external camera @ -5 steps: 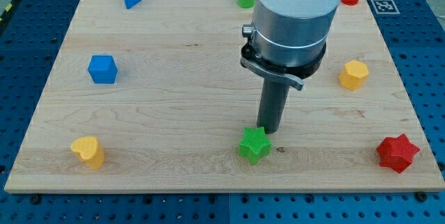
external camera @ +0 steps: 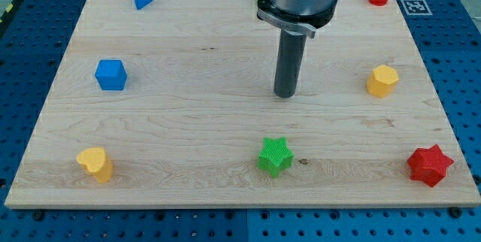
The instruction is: Place your arm diagonally to the hexagon
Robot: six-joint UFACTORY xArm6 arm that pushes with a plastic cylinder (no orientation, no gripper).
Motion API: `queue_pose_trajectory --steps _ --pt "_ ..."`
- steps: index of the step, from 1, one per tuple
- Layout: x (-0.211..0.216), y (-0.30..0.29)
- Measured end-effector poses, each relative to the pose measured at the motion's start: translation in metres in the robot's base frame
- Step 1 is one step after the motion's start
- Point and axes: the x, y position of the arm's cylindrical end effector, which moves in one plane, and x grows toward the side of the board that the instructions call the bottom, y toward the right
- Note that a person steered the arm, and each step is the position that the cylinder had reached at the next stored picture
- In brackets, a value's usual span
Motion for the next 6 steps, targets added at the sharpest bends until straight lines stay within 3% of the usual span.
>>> queue_pose_trajectory --steps 2,4,6 --pt "0.0 0.0" --pt "-0.048 0.002" --pt "-0.085 0.051"
